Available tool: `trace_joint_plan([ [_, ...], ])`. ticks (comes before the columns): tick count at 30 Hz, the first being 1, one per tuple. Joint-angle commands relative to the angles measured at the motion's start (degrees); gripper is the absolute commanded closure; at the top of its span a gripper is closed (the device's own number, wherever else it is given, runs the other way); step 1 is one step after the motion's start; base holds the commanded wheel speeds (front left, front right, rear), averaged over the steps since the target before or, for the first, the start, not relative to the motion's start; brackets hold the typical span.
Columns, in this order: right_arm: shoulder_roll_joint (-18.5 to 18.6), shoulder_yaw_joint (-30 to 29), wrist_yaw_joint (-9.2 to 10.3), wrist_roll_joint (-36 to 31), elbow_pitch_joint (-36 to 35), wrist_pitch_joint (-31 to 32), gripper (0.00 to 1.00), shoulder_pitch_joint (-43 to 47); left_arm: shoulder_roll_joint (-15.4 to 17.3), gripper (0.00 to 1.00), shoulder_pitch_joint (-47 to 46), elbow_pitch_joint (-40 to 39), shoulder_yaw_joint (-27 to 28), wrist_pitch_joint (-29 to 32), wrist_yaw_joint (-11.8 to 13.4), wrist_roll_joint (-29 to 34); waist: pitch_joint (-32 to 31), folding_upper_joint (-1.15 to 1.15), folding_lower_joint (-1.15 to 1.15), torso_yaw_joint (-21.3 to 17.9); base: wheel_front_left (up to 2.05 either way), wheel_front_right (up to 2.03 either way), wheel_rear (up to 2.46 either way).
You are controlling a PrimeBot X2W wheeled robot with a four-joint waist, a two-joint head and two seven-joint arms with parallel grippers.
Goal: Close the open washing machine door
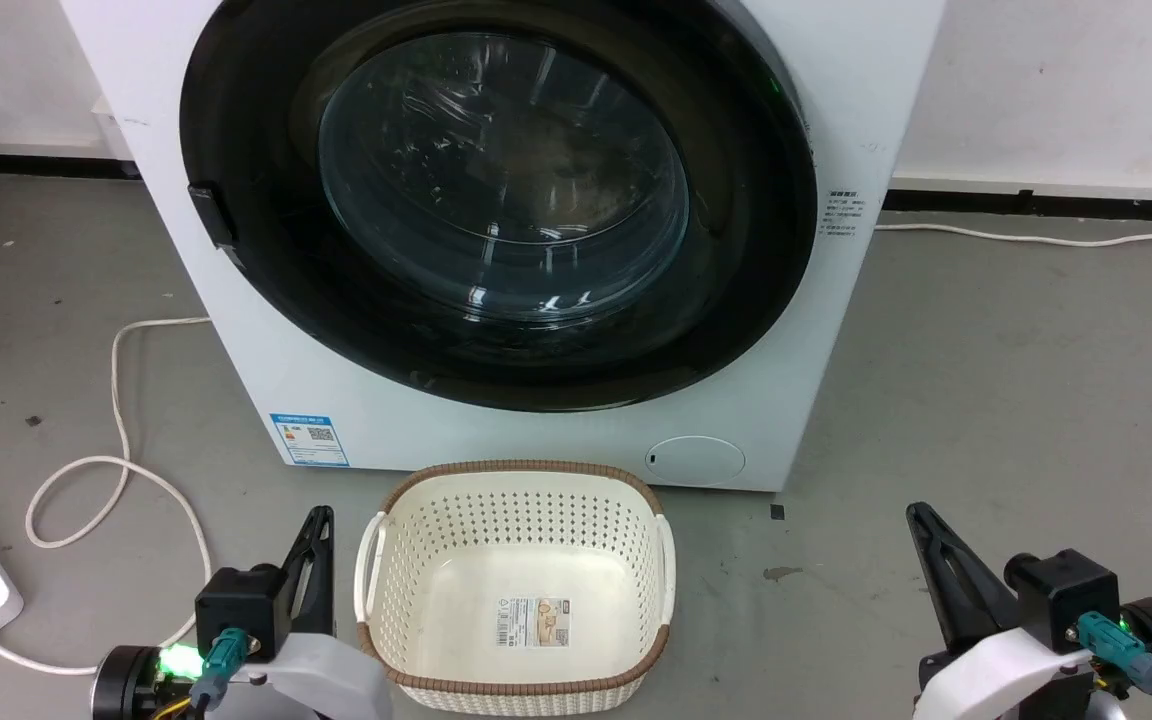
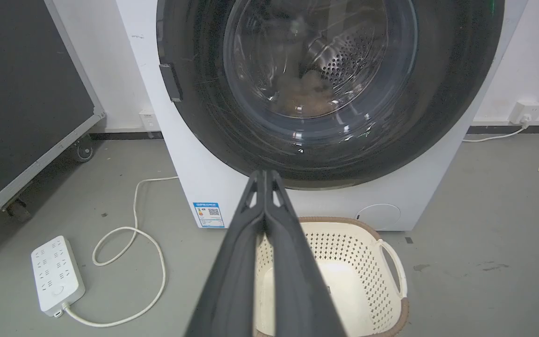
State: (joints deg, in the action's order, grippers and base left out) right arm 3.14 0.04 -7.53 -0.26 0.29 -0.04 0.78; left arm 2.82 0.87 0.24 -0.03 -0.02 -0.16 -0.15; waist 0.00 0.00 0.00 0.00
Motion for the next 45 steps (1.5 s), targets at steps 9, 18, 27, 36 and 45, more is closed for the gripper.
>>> trace_joint_plan([
  [9,-0.26,-0.04,0.04,0.26,-0.29,0.04,1.00,-0.78,0.06,1.00,-0.87,-0.24,0.03,0.02,0.16,0.15,0.00,0.00,0.00,0.00,0.00,0.00,0.00],
  [18,-0.26,-0.04,0.04,0.26,-0.29,0.04,1.00,-0.78,0.06,1.00,-0.87,-0.24,0.03,0.02,0.16,0.15,0.00,0.00,0.00,0.00,0.00,0.00,0.00],
  [27,-0.26,-0.04,0.04,0.26,-0.29,0.04,1.00,-0.78,0.06,1.00,-0.87,-0.24,0.03,0.02,0.16,0.15,0.00,0.00,0.00,0.00,0.00,0.00,0.00],
  [36,-0.26,-0.04,0.04,0.26,-0.29,0.04,1.00,-0.78,0.06,1.00,-0.87,-0.24,0.03,0.02,0.16,0.15,0.00,0.00,0.00,0.00,0.00,0.00,0.00],
  [45,-0.26,-0.04,0.04,0.26,-0.29,0.04,1.00,-0.78,0.06,1.00,-0.87,-0.24,0.03,0.02,0.16,0.15,0.00,0.00,0.00,0.00,0.00,0.00,0.00],
])
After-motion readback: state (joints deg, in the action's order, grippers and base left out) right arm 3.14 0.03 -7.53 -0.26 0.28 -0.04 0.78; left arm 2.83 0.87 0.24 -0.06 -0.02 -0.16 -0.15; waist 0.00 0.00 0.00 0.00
